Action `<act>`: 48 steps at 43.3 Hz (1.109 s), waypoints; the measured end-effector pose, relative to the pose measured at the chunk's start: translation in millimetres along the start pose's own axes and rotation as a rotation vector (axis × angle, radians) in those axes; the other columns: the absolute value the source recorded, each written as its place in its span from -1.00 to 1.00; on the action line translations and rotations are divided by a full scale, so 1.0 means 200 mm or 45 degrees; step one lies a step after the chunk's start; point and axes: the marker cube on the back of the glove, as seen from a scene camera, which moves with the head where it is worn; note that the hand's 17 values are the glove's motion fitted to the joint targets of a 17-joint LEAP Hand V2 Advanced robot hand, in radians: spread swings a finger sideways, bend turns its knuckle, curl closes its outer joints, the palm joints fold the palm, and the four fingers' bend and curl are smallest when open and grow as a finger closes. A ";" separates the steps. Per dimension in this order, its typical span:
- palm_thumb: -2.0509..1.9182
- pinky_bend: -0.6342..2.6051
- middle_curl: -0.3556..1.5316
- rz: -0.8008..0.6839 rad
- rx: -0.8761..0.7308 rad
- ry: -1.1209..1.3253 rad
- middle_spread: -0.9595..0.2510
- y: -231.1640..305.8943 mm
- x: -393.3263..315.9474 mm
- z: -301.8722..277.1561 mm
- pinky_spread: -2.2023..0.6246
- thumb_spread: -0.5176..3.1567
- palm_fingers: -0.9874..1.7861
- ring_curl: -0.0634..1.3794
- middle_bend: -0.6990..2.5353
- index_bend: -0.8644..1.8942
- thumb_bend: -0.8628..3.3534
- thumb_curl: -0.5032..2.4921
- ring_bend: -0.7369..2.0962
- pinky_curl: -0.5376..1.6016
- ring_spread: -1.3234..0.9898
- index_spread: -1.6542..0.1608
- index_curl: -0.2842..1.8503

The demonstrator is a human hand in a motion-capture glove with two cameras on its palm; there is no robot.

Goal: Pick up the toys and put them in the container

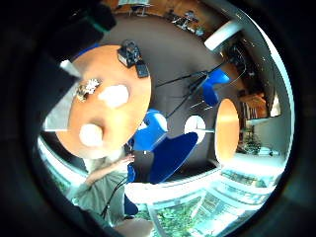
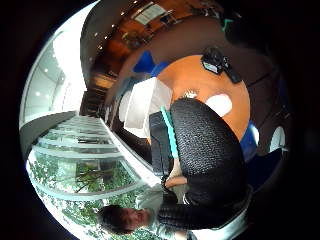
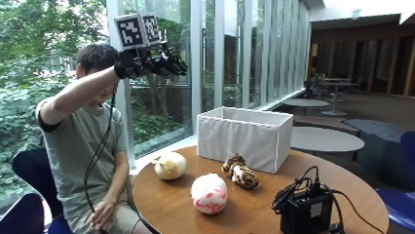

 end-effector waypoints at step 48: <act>0.03 -0.20 -0.36 0.013 -0.359 0.219 0.36 -0.47 -0.02 0.66 0.54 0.03 -0.37 -0.63 -0.46 -0.29 -0.60 -0.52 -0.24 -0.19 0.04 0.54 -0.54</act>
